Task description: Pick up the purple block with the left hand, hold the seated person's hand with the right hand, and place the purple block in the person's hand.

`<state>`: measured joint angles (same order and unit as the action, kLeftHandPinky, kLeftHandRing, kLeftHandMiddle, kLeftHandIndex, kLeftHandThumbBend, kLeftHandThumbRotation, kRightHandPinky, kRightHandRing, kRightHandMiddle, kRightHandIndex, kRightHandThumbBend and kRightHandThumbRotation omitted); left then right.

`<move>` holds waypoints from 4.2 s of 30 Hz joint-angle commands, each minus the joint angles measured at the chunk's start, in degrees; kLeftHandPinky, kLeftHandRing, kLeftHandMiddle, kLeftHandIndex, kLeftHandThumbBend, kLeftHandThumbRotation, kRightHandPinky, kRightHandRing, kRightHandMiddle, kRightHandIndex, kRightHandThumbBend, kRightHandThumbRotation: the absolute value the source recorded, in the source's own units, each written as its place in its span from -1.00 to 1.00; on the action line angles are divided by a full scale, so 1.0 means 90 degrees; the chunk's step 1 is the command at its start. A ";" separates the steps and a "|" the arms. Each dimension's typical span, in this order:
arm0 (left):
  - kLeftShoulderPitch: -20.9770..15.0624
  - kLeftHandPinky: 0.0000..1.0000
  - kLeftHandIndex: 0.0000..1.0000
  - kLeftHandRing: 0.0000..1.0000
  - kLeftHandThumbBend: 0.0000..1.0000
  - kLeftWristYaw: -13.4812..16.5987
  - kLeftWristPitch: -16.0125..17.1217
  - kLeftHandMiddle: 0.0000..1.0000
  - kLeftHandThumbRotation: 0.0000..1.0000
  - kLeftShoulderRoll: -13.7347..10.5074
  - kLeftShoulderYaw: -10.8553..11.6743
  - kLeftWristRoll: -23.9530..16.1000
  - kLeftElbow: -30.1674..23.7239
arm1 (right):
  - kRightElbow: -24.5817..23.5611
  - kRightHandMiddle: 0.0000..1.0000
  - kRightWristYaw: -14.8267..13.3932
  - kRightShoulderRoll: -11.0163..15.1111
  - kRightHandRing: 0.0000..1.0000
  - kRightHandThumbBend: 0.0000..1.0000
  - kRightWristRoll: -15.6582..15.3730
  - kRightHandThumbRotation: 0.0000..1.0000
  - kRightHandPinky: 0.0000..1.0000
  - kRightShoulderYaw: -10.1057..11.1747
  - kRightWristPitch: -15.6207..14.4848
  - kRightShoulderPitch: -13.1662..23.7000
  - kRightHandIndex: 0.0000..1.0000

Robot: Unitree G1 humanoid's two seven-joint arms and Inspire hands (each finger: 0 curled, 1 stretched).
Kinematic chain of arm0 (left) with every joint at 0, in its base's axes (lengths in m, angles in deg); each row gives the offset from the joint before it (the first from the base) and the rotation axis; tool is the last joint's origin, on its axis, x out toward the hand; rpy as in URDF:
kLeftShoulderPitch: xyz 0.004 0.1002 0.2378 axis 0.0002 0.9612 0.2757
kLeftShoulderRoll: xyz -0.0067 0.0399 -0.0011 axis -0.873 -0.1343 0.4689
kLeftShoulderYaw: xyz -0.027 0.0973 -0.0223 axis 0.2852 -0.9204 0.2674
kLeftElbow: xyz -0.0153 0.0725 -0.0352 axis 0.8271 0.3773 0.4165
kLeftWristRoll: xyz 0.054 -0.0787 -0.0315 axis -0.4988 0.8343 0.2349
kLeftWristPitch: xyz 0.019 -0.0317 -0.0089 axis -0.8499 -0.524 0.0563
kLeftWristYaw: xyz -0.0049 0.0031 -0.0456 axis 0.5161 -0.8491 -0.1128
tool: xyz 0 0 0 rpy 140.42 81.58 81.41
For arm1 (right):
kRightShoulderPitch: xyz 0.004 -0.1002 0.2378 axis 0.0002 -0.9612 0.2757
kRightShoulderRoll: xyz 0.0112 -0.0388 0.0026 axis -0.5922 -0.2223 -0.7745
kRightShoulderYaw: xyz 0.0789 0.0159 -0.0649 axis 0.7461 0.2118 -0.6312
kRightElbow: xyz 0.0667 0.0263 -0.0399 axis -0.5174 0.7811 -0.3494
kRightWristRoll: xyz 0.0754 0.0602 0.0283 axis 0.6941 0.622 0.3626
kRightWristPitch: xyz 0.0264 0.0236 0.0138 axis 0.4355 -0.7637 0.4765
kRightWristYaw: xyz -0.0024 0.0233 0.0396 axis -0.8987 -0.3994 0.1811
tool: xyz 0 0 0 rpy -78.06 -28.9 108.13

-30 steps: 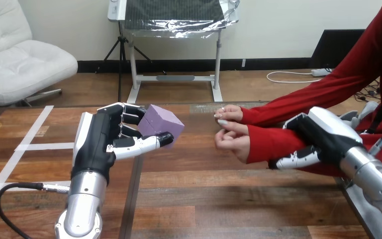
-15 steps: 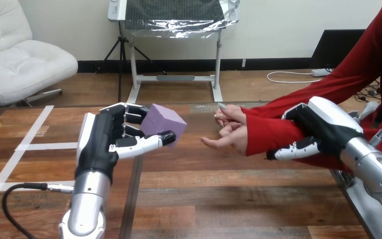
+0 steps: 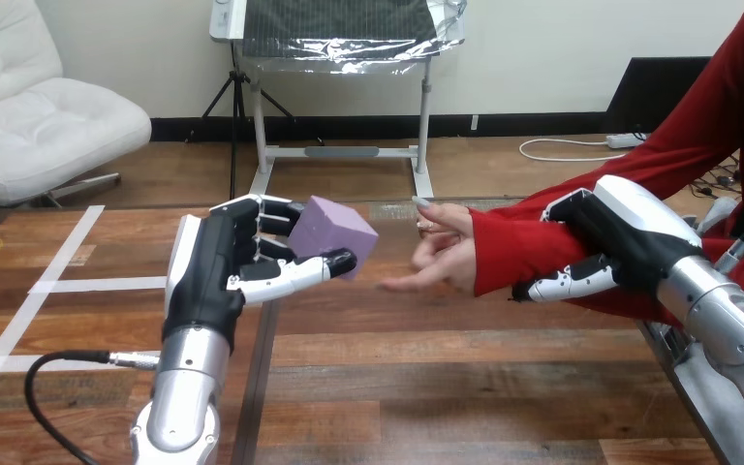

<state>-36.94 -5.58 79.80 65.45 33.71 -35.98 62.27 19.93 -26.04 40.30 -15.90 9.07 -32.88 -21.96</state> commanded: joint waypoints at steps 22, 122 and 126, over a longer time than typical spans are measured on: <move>-0.0824 -0.30 -0.07 -0.21 0.18 0.0072 0.0346 -0.14 -1.00 0.0342 -0.0123 -0.0086 0.0428 | -0.0457 -0.09 0.0033 -0.0083 -0.19 0.59 0.0106 -0.51 -0.26 0.0174 -0.0068 0.0247 -0.08; -0.1692 -0.19 -0.05 -0.08 0.21 -0.0023 0.1321 -0.05 -1.00 0.0924 -0.0367 0.0001 0.2669 | -0.0656 0.14 0.0233 -0.0250 0.04 0.65 0.0026 -0.40 -0.06 0.0057 -0.0248 0.0203 0.16; -0.1747 -0.19 -0.04 -0.08 0.19 0.0025 0.1350 -0.05 -1.00 0.0912 -0.0335 -0.0014 0.2804 | -0.0664 0.14 0.0238 -0.0257 0.04 0.66 0.0031 -0.41 -0.06 0.0060 -0.0248 0.0203 0.16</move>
<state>-47.27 -6.16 89.99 73.31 30.64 -35.96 85.76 17.72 -24.04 39.63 -16.20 8.99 -35.76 -21.96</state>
